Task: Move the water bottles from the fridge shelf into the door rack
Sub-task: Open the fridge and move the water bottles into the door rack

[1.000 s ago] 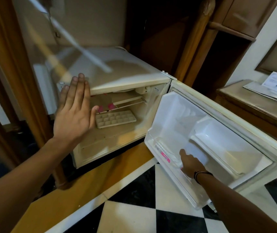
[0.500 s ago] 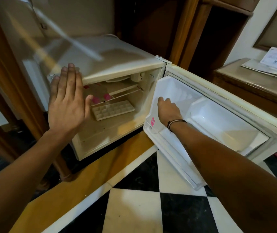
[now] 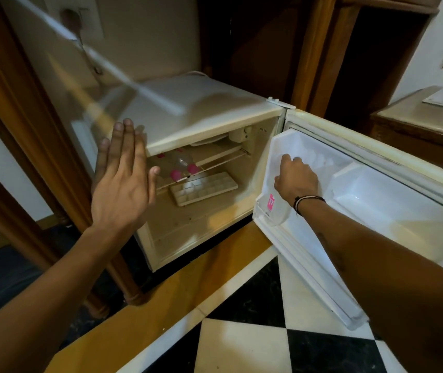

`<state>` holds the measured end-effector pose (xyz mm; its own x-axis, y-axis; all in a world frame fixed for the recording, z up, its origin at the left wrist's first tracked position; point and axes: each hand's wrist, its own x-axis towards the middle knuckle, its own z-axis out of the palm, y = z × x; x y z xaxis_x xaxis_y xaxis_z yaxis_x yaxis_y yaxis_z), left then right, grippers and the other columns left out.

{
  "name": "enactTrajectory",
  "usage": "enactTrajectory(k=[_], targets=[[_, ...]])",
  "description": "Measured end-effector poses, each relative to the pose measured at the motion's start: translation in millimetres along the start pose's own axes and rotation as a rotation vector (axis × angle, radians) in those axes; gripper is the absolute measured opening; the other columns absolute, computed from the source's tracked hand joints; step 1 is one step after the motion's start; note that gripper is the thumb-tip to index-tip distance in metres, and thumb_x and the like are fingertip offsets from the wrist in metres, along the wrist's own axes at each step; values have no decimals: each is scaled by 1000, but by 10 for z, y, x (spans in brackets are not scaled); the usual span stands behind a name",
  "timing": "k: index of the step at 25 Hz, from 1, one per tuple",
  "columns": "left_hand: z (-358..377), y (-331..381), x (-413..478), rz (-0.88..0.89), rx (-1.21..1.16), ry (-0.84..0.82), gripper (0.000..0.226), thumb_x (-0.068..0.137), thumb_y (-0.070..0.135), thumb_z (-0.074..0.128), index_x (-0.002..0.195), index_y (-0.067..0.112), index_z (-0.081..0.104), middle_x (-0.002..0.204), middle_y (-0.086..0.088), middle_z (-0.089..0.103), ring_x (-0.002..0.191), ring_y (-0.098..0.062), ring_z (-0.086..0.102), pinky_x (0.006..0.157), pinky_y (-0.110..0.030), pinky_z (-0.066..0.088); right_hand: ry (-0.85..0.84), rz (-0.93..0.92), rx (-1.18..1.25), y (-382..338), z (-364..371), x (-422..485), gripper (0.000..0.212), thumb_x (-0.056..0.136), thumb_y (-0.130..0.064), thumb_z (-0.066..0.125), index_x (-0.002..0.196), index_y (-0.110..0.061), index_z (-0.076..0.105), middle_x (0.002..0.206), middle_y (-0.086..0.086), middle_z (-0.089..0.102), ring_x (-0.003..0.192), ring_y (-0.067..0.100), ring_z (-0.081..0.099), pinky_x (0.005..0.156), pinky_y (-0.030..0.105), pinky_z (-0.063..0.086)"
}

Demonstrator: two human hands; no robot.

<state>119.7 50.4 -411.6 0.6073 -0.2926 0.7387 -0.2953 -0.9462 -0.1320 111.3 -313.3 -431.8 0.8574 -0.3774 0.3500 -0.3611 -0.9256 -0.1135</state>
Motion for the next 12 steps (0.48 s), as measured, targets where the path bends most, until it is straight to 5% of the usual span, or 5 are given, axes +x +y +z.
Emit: enactTrajectory(k=[3,5,8,12], targets=[[86,29,27,-4,63,5,74,117,41,25,177,0,7,186,-21,-1,175,-33,0,137,-38,-19,178,-287,-17,-365,77,-56,35,92,-27,65,120,-8,60,116,17,64,103,35,62,79,44,54],[134,52,25,-14,87,15,75,117,40,27,177,0,6,186,-21,-1,175,-34,1,137,-39,-18,101,-434,148,-714,173,-124,38,95,-32,64,125,-10,60,124,13,65,111,32,61,86,42,56],[185,88,12,-32,57,25,74,118,38,30,177,-1,8,187,-20,-1,175,-31,-2,138,-41,-16,-50,-367,341,-1216,392,-129,35,97,-39,63,123,-15,63,121,8,67,112,29,62,87,44,57],[102,192,65,-69,-4,39,70,118,40,29,175,-1,24,184,-21,17,174,-34,13,141,-45,0,-60,-133,494,-1671,689,109,17,96,-26,68,109,-16,70,107,11,73,102,33,70,69,33,47]])
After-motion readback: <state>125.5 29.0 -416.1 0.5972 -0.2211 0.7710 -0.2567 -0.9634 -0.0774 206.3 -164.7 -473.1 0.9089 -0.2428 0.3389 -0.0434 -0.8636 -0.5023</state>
